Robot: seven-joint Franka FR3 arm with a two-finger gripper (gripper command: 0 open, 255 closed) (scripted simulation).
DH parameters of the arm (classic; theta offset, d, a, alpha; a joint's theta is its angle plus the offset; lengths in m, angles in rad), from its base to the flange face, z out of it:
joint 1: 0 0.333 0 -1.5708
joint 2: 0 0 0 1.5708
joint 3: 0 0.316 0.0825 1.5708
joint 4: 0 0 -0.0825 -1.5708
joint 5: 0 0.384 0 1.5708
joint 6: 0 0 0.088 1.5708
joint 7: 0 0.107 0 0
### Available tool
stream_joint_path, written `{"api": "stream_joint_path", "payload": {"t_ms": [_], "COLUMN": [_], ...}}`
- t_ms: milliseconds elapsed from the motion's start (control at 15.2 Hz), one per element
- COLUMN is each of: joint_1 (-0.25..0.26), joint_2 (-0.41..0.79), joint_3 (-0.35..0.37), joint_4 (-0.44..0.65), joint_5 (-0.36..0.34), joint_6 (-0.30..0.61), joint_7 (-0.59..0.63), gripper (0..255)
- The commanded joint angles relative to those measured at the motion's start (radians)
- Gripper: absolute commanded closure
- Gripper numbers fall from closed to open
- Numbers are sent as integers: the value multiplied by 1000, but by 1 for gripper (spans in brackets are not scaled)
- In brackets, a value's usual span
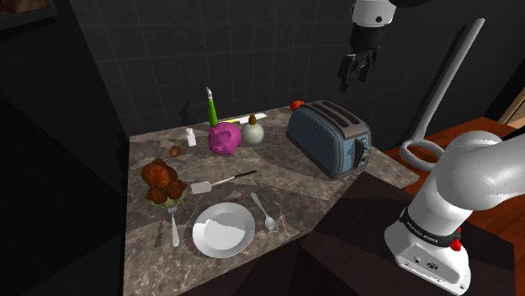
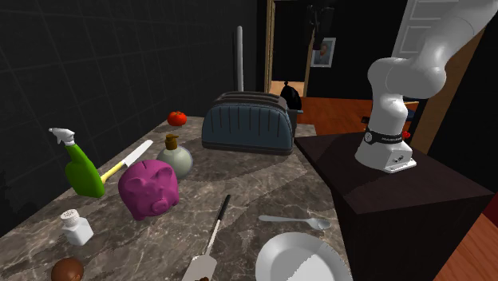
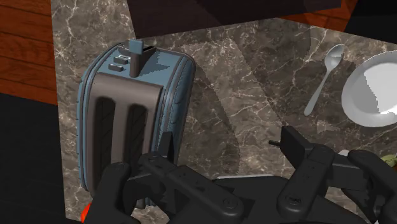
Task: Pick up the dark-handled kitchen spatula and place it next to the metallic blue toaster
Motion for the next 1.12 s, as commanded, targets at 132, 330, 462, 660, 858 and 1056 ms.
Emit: {"api": "stream_joint_path", "payload": {"t_ms": [132, 330, 462, 660, 858, 1056], "joint_1": [15, 38, 52, 75, 96, 115], "joint_2": [61, 157, 225, 329, 436, 544], "joint_3": [-14, -33, -43, -56, -63, -66], "joint_4": [-3, 1, 11, 33, 66, 106], "joint_5": [-7, -14, -16, -16, -13, -6], "joint_6": [62, 152, 208, 286, 357, 420], "joint_7": [-45, -111, -156, -222, -288, -355], "gripper": [0, 0, 0, 0, 0, 0]}}
